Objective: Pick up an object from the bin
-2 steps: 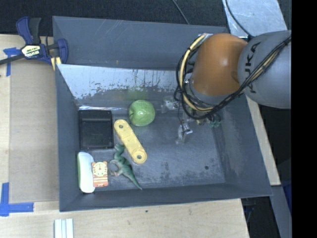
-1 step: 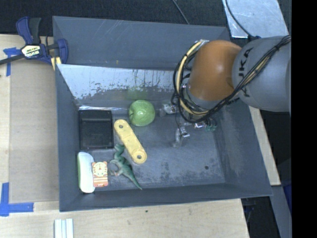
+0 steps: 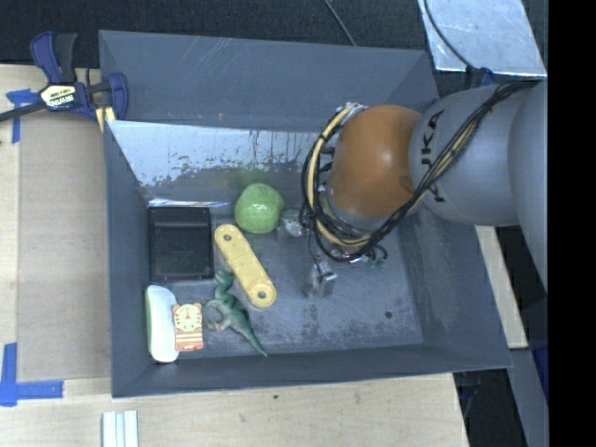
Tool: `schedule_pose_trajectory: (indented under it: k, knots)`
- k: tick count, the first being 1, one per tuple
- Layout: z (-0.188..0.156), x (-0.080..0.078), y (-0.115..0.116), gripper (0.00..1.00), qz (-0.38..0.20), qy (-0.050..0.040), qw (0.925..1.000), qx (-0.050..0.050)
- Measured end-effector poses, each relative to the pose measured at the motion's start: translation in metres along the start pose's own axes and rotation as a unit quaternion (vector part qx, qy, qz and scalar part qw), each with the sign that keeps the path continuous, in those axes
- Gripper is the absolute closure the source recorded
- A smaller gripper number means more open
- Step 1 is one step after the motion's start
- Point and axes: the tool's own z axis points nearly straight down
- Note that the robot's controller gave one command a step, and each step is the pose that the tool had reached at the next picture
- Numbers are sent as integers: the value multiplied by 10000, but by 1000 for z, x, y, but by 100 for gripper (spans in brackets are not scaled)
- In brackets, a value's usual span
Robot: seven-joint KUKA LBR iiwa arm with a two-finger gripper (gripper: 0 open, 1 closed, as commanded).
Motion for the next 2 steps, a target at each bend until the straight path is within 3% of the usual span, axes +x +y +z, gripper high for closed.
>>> schedule_pose_trajectory:
  k: [1, 2]
  knots:
    - [4, -29, 13, 0, 300, -38, 9995, 15]
    - [-8, -18, 47, 0, 52, -18, 10000, 10]
